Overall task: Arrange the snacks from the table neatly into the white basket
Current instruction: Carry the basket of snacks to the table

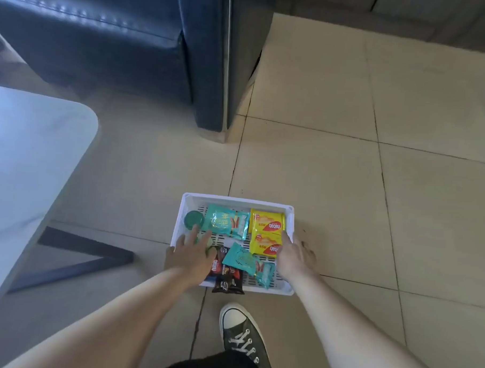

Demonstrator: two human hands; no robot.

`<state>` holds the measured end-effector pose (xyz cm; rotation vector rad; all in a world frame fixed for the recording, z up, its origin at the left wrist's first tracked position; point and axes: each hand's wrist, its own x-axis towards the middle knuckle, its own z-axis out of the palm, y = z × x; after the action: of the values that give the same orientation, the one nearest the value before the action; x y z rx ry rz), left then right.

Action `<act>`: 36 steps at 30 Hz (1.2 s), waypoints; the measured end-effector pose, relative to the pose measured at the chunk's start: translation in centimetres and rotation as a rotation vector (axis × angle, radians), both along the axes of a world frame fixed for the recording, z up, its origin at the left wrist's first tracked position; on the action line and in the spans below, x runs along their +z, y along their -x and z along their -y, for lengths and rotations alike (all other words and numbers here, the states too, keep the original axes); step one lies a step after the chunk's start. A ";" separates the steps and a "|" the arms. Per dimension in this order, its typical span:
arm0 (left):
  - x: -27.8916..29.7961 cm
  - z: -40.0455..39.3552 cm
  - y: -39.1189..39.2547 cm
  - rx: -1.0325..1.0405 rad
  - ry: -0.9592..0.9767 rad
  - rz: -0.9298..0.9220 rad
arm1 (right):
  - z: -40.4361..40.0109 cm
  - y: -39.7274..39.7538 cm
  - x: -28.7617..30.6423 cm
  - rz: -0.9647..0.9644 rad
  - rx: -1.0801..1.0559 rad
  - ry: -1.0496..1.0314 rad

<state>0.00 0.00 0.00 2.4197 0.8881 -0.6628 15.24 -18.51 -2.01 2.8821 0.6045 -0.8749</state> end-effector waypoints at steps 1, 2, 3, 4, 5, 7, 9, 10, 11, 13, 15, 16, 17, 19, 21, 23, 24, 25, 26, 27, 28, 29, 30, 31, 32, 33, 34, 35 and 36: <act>-0.2 0.1 0.3 -0.001 0.006 -0.017 | 0.2 0.3 -0.1 -0.014 -0.013 0.013; -0.5 0.1 0.4 0.006 -0.007 -0.030 | 0.5 0.4 -0.5 -0.022 -0.037 0.014; -1.0 0.1 0.6 0.005 -0.024 -0.035 | 0.9 0.6 -1.1 -0.025 -0.041 0.022; -1.5 -0.1 0.8 0.013 -0.036 -0.041 | 1.2 0.8 -1.6 -0.034 -0.047 0.034; -2.2 -0.2 0.9 0.006 -0.056 -0.037 | 1.4 0.8 -2.2 -0.045 -0.061 0.037; -3.4 -0.6 1.0 0.010 -0.086 -0.049 | 1.8 0.6 -3.2 -0.059 -0.076 0.029; -4.3 -1.1 1.3 0.048 -0.076 -0.085 | 2.0 0.4 -4.0 -0.057 -0.076 0.014; -4.8 -1.2 1.4 0.060 -0.077 -0.107 | 2.2 0.4 -4.6 -0.060 -0.077 0.006; -5.3 -1.2 1.5 0.073 -0.083 -0.127 | 2.4 0.5 -5.0 -0.065 -0.086 -0.001; -6.0 -1.2 1.6 0.115 -0.085 -0.159 | 2.7 0.5 -5.8 -0.076 -0.108 -0.004; -6.6 -1.0 1.7 0.175 -0.066 -0.191 | 3.0 0.5 -6.6 -0.094 -0.128 -0.013; -6.8 -1.0 1.7 0.204 -0.047 -0.205 | 3.1 0.5 -6.9 -0.101 -0.139 -0.026; -7.0 -0.9 1.9 0.223 -0.030 -0.213 | 3.2 0.5 -7.3 -0.111 -0.141 -0.037; -7.3 -1.0 2.1 0.256 -0.023 -0.225 | 3.1 0.4 -7.7 -0.126 -0.141 -0.055; -7.7 -1.4 2.3 0.255 -0.023 -0.216 | 2.8 0.4 -8.0 -0.122 -0.125 -0.051; -8.1 -1.9 2.3 0.248 0.015 -0.190 | 2.5 0.3 -8.4 -0.108 -0.142 -0.065; -8.3 -2.1 2.3 0.254 0.028 -0.178 | 2.4 0.3 -8.5 -0.099 -0.159 -0.085; -8.5 -2.3 2.2 0.264 0.035 -0.169 | 2.3 0.2 -8.5 -0.087 -0.173 -0.105; -8.7 -2.4 2.1 0.280 0.042 -0.162 | 2.2 0.1 -8.6 -0.074 -0.182 -0.122; -8.9 -2.6 2.0 0.302 0.057 -0.155 | 2.2 0.0 -8.8 -0.061 -0.189 -0.136; -8.9 -2.6 1.9 0.326 0.076 -0.145 | 2.2 0.0 -8.8 -0.050 -0.198 -0.154; -9.0 -2.7 1.8 0.343 0.095 -0.130 | 2.3 0.0 -8.7 -0.042 -0.209 -0.175; -9.2 -2.8 1.7 0.353 0.105 -0.119 | 2.4 0.0 -8.8 -0.037 -0.216 -0.195; -9.3 -3.0 1.6 0.365 0.105 -0.112 | 2.5 0.1 -8.8 -0.031 -0.219 -0.215; -9.5 -3.1 1.5 0.381 0.102 -0.111 | 2.7 0.1 -8.9 -0.024 -0.217 -0.230; -9.6 -3.3 1.4 0.390 0.089 -0.115 | 2.8 0.1 -9.0 -0.015 -0.215 -0.242; -9.7 -3.3 1.4 0.388 0.068 -0.125 | 2.9 0.2 -9.0 -0.006 -0.215 -0.249; -9.8 -3.4 1.5 0.384 0.044 -0.132 | 3.0 0.2 -9.0 0.002 -0.217 -0.255; -9.9 -3.5 1.6 0.381 0.025 -0.137 | 3.0 0.3 -9.0 0.010 -0.222 -0.261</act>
<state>-1.58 3.49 -9.89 2.1156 1.3435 -0.6913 14.95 -21.53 -11.03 3.2373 0.4324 -0.8643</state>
